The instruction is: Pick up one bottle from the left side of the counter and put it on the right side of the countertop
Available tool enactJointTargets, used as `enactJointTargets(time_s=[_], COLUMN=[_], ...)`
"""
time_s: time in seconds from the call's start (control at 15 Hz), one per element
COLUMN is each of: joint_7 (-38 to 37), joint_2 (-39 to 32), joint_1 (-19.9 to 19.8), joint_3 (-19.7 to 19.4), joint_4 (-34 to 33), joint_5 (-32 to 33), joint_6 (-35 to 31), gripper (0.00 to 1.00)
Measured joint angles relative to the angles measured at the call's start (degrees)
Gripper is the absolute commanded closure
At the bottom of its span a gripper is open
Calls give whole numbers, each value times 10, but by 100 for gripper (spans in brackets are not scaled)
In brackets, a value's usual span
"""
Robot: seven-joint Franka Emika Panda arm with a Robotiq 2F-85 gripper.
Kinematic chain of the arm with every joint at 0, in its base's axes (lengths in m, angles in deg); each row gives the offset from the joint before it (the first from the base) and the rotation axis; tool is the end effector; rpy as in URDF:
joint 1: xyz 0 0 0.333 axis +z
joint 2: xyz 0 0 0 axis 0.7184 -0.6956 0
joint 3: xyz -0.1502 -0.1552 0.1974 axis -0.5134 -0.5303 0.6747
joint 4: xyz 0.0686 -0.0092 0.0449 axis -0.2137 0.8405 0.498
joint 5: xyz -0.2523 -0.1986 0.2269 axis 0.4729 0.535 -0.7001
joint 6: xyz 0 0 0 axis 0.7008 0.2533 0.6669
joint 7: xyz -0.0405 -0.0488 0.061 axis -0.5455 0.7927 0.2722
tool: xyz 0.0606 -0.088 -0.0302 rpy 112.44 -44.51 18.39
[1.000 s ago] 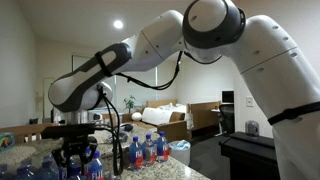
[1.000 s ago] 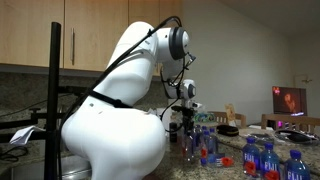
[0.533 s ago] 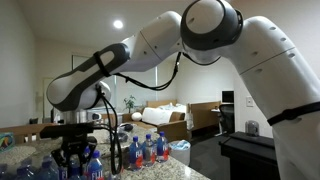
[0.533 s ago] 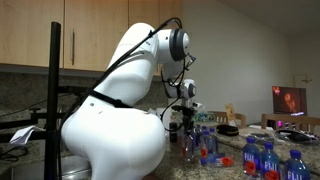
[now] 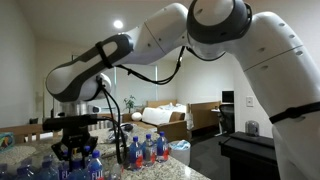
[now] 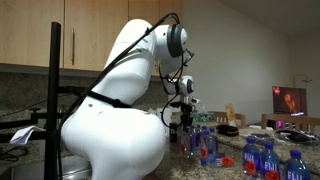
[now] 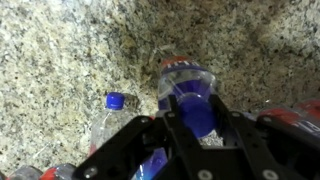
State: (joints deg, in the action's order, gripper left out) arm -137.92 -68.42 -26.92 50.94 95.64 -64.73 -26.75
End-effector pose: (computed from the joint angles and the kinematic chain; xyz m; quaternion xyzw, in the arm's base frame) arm 0.5693 0.2862 0.3467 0.9797 -0.1978 -0.0317 0.0115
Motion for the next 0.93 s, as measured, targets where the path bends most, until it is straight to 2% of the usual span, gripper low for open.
enactJointTargets(time_s=[0.4,0.6,0.87,0.93], joint_7=[83,156,301,340], joint_2=[125,189,256,264], joint_1=[-7,-35,-92,-105], joint_3=[1,-7,-36,-45], joint_4=[37,60,78,78], joint_5=[41,41,39,39], joint_6=[84,111,134,139], gripper=[88,88,88,65])
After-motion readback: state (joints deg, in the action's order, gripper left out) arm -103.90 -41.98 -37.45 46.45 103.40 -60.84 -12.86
